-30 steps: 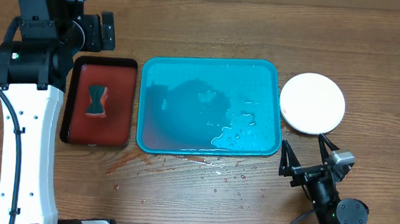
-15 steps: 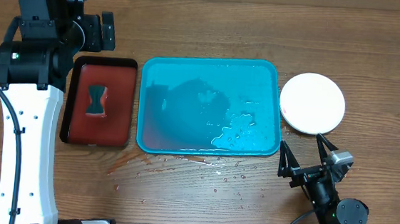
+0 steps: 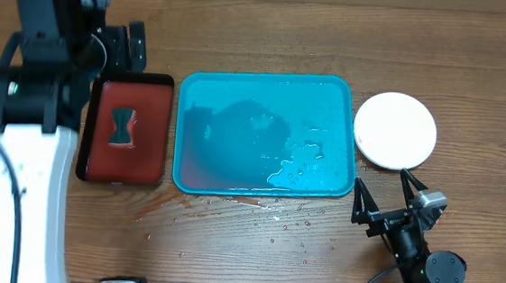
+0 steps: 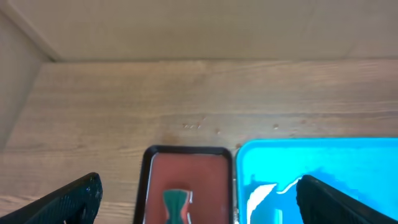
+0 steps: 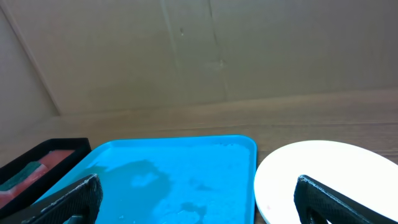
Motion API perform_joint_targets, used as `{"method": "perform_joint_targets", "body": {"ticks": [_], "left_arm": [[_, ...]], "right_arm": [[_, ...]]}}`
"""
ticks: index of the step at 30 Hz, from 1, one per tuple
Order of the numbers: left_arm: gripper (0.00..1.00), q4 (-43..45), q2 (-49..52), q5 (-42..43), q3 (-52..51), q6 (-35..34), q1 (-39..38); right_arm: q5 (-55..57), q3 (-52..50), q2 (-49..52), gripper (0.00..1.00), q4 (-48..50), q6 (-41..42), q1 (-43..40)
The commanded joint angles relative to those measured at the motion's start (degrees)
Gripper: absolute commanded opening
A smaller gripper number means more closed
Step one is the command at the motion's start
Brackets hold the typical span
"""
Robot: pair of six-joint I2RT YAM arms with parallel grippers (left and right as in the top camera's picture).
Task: Clean dirty plates on tray and stack at the side
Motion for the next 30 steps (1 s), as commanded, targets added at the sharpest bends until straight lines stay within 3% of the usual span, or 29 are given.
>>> {"method": "perform_joint_targets", "body": {"ticks": [1, 6, 10, 18, 25, 30], "left_arm": [[1.0, -0.31, -9.29, -0.15, 0.04, -0.13, -1.53], [1.0, -2.38, -19.67, -0.33, -2.32, -0.15, -0.83], [1.0, 1.53, -29.94, -0.15, -13.2, -0.17, -0.74], [1.0, 29.09, -51.8, 3.1, -52.52, -0.15, -0.74], [1.0, 49.57, -65.07, 2.86, -76.17, 2.19, -0.79], [1.0, 58.97, -74.23, 3.13, -88.54, 6.05, -0.9]], "right_arm": [[-0.28, -0.61, -0.44, 1.0, 0.37, 0.33, 0.33], [-0.28, -0.61, -0.44, 1.0, 0.37, 0.33, 0.33], [-0.28, -0.61, -0.44, 1.0, 0.37, 0.33, 0.33], [-0.28, -0.61, -0.44, 1.0, 0.39, 0.33, 0.33], [-0.28, -0.61, -0.44, 1.0, 0.39, 0.33, 0.33], [-0.28, -0.61, -0.44, 1.0, 0.37, 0.33, 0.33]]}}
